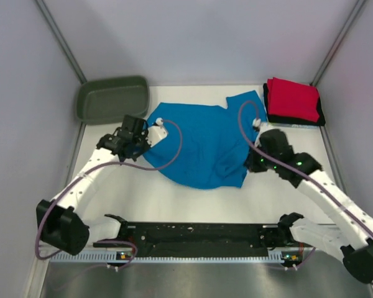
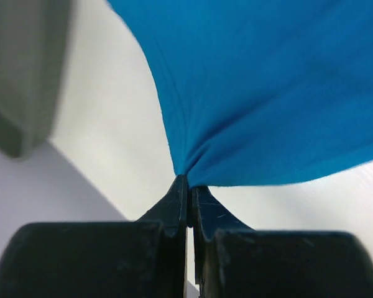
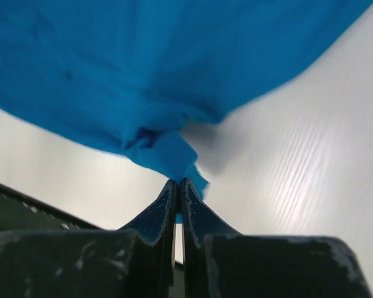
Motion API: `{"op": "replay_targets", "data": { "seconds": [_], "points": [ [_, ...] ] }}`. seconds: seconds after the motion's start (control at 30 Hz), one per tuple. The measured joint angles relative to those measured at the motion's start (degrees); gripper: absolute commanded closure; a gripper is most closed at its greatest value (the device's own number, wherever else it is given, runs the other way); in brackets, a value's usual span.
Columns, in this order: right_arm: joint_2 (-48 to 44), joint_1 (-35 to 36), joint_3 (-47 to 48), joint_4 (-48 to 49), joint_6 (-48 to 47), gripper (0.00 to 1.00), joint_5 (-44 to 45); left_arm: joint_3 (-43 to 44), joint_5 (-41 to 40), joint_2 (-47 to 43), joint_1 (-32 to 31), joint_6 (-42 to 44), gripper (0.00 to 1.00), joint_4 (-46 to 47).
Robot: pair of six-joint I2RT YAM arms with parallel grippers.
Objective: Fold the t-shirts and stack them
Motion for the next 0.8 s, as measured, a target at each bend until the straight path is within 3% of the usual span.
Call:
{"op": "replay_targets", "data": {
  "seconds": [0.23,0.43,0.8],
  "points": [
    [-6.73,-2.36,31.71,-10.73,-7.91,1.00,10.51,23.34,0.92,-6.19,-0.07,-0.70,1.00,-7.43],
    [-6.93,-2.40,49.16,-17.64,-12.35,1.00,15.58,41.94,2.60,-8.76,-0.09,-0.70,1.00,-14.16],
    [-7.10,-2.43,70.38,-25.42,-15.76,1.00,15.17,54.60,8.20,-14.51,-0.13,-0.76,1.00,-23.17]
  ]
}}
